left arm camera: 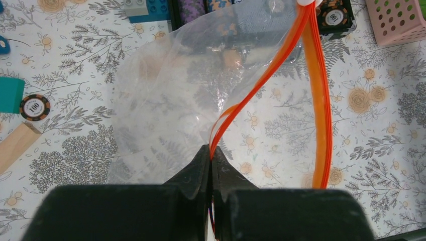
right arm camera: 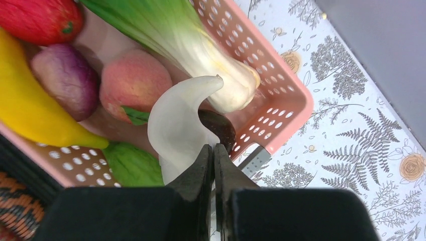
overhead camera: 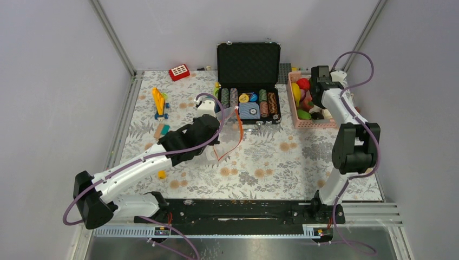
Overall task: Place the food in the zip-top bag and seal the zipper
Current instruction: Pick up the fake vegetable from the bin, then place the fake vegetable in the zipper food storage bag.
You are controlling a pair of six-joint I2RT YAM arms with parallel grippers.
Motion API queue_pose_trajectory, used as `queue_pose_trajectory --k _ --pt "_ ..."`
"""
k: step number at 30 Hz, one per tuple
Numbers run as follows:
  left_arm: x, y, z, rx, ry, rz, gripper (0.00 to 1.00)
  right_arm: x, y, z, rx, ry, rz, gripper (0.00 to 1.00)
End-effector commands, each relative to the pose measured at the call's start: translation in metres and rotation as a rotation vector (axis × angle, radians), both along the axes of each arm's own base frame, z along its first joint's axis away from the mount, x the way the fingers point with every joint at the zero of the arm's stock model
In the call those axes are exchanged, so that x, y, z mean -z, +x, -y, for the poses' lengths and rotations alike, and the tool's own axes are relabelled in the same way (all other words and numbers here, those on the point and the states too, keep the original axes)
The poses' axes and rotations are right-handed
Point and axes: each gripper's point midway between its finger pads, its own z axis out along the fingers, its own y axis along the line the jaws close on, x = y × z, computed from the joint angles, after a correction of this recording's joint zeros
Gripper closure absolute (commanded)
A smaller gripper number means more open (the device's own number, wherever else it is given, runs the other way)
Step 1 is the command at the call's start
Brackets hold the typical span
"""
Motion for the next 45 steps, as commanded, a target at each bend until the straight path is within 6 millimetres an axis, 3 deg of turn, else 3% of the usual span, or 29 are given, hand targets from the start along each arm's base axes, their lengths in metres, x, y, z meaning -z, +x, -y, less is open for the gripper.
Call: queue_pose_trajectory --k 1,12,16,21,24,31,37,45 --pt "-0.016 0.003 0.008 0.02 -0.069 0.035 1.0 -0.047 0.003 0.001 -0.008 0.002 0.153 1.0" --pt "-0.018 0.002 0.01 0.023 -0.083 0.035 1.0 -0.091 -0.006 -0.014 -0.102 0.06 0.306 1.0" --pt "-0.018 0.002 0.01 0.019 -0.091 0.035 1.0 -0.109 -0.016 -0.037 -0.215 0.151 0.376 1.0" --pt "-0.017 0.001 0.009 0.013 -0.099 0.035 1.0 -0.131 -0.037 -0.087 -0.393 0.345 0.484 1.0" --pt "-0.017 0.001 0.006 0.006 -0.099 0.039 1.0 -0.141 -0.061 -0.121 -0.511 0.43 0.518 1.0" --pt "-0.018 0.0 0.004 -0.004 -0.103 0.044 1.0 -0.166 -0.128 -0.224 -0.893 0.663 0.566 1.0" --pt "-0.019 0.002 0.001 -0.024 -0.107 0.051 1.0 -0.155 -0.169 -0.287 -1.043 0.794 0.528 1.0" --pt "-0.019 0.0 0.003 -0.017 -0.116 0.046 1.0 -0.142 -0.176 -0.347 -1.088 0.85 0.459 1.0"
